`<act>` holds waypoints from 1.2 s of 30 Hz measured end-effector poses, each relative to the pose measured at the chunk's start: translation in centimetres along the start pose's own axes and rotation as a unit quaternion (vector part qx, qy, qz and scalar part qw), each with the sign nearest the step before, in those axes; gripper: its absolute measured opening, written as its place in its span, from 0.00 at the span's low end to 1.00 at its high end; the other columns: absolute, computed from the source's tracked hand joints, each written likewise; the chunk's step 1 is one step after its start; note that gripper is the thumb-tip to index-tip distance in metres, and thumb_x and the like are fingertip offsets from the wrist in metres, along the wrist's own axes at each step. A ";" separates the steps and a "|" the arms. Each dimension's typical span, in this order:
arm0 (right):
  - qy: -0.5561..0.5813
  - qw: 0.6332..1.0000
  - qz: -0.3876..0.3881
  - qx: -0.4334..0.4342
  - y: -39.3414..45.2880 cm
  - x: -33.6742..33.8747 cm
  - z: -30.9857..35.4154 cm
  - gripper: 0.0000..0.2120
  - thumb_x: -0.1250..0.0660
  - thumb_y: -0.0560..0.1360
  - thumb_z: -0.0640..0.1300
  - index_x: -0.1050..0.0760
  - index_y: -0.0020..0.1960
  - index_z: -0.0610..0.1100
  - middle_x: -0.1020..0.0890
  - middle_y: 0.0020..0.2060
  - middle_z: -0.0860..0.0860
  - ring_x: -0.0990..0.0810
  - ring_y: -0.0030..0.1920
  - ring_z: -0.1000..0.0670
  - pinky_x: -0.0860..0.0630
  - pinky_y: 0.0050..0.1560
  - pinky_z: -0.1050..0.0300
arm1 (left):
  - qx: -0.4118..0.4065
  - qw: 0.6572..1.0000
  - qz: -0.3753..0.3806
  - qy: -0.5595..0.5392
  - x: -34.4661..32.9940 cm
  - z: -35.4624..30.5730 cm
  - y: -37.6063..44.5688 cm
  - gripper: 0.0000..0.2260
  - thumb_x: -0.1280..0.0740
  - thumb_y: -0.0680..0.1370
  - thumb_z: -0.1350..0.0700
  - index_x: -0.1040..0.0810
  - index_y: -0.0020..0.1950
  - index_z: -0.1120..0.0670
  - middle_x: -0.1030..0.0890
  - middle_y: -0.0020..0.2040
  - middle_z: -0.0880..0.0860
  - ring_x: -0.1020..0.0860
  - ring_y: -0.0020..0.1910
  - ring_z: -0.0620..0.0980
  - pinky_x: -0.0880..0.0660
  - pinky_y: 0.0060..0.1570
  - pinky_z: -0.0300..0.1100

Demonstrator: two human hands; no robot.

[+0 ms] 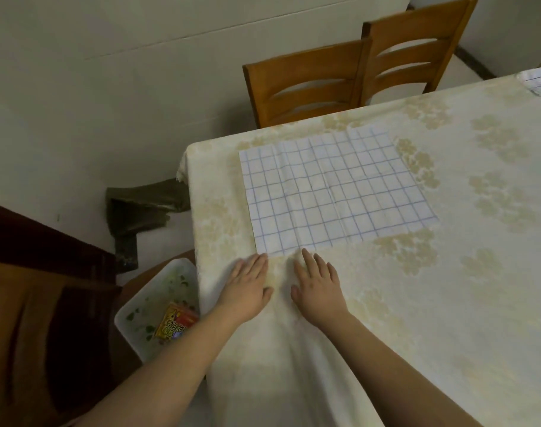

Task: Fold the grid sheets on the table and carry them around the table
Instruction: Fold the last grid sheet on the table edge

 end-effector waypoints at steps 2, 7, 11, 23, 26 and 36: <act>0.009 1.000 -0.021 -0.003 0.1 0.0 -0.1 0.29 0.32 0.71 0.49 0.30 0.70 0.41 0.29 0.71 0.42 0.29 0.69 0.39 0.32 0.67 0.40 | -0.004 1.000 -0.002 0.005 0.2 -0.4 -0.4 0.30 0.53 0.82 0.44 0.55 0.80 0.57 0.55 0.80 0.52 0.57 0.79 0.49 0.61 0.76 0.48; 0.028 0.997 -0.074 0.004 -0.7 0.2 0.1 0.36 0.24 0.63 0.47 0.29 0.69 0.40 0.23 0.65 0.43 0.24 0.65 0.40 0.28 0.65 0.42 | -0.043 0.997 -0.057 0.012 1.0 -1.6 -3.1 0.30 0.52 0.78 0.44 0.34 0.74 0.59 0.32 0.74 0.55 0.36 0.75 0.51 0.47 0.73 0.48; 0.020 0.994 -0.106 0.026 -2.3 0.0 0.6 0.37 0.23 0.63 0.45 0.29 0.70 0.41 0.22 0.64 0.44 0.24 0.64 0.42 0.29 0.65 0.43 | -0.082 0.990 -0.112 -0.007 1.4 -3.2 -5.5 0.24 0.43 0.74 0.45 0.20 0.62 0.56 0.19 0.61 0.52 0.23 0.62 0.49 0.30 0.65 0.46; 0.022 0.974 -0.223 -0.007 -14.0 -1.4 3.6 0.17 0.42 0.74 0.49 0.17 0.54 0.49 0.15 0.51 0.52 0.17 0.51 0.48 0.23 0.54 0.52 | -0.213 0.956 -0.201 -0.018 0.0 -5.6 -16.1 0.21 0.42 0.75 0.47 0.21 0.63 0.54 0.20 0.61 0.50 0.23 0.61 0.49 0.39 0.65 0.44; 0.061 0.971 -0.228 -0.031 -17.2 -2.1 4.8 0.16 0.41 0.75 0.49 0.17 0.56 0.49 0.15 0.51 0.52 0.18 0.50 0.47 0.23 0.51 0.53 | -0.245 0.945 -0.215 -0.037 -0.6 -4.2 -18.5 0.21 0.40 0.73 0.47 0.24 0.64 0.50 0.22 0.64 0.50 0.25 0.63 0.49 0.39 0.66 0.44; 0.258 0.934 -0.213 -0.128 -27.2 -3.6 7.3 0.13 0.39 0.81 0.48 0.20 0.61 0.51 0.20 0.57 0.61 0.24 0.58 0.58 0.34 0.59 0.71 | -0.137 0.973 -0.177 -0.056 -2.5 2.5 -18.6 0.39 0.24 0.69 0.53 0.38 0.77 0.50 0.32 0.74 0.55 0.34 0.73 0.56 0.42 0.71 0.52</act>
Point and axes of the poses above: each hand's wrist, its own y-axis towards the middle knuckle, its own x-axis out of the back of the hand, z = x × y, the point moved 1 cm from there along y, towards the middle knuckle
